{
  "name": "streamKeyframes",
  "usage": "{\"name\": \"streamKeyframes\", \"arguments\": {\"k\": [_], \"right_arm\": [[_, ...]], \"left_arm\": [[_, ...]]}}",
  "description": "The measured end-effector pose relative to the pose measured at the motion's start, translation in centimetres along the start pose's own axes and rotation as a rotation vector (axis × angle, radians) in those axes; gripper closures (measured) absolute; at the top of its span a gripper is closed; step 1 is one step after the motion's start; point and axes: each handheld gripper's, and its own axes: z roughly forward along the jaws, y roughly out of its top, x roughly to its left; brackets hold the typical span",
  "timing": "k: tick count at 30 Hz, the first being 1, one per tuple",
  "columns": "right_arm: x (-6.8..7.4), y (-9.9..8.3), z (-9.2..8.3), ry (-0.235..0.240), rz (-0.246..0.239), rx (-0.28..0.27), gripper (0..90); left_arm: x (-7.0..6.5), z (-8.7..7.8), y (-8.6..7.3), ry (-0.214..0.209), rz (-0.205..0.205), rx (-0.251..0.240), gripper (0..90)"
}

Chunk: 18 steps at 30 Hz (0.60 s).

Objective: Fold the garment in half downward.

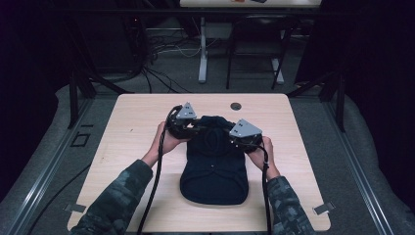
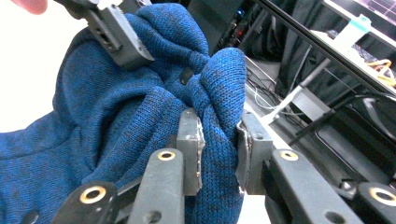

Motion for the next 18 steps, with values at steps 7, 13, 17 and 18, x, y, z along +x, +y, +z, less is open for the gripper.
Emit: {"name": "streamKeyframes", "arguments": {"k": [7, 13, 17, 18], "right_arm": [[0.5, -0.3, -1.0, 0.015, -0.024, -0.026, 73.8], [1.0, -1.3, -1.9, 0.05, -0.036, -0.048, 73.5], [1.4, -2.0, -2.4, 0.078, -0.021, -0.047, 73.2], [1.5, -2.2, -2.5, 0.079, -0.016, -0.04, 73.1]], "left_arm": [[-1.6, -1.2, -0.3, 0.061, 0.085, -0.028, 72.5], [-3.4, -1.5, -0.9, 0.111, 0.162, -0.043, 72.8], [-4.3, -1.4, -1.2, 0.115, 0.191, -0.027, 72.6], [-4.4, -1.3, -1.3, 0.115, 0.193, -0.024, 72.6]]}}
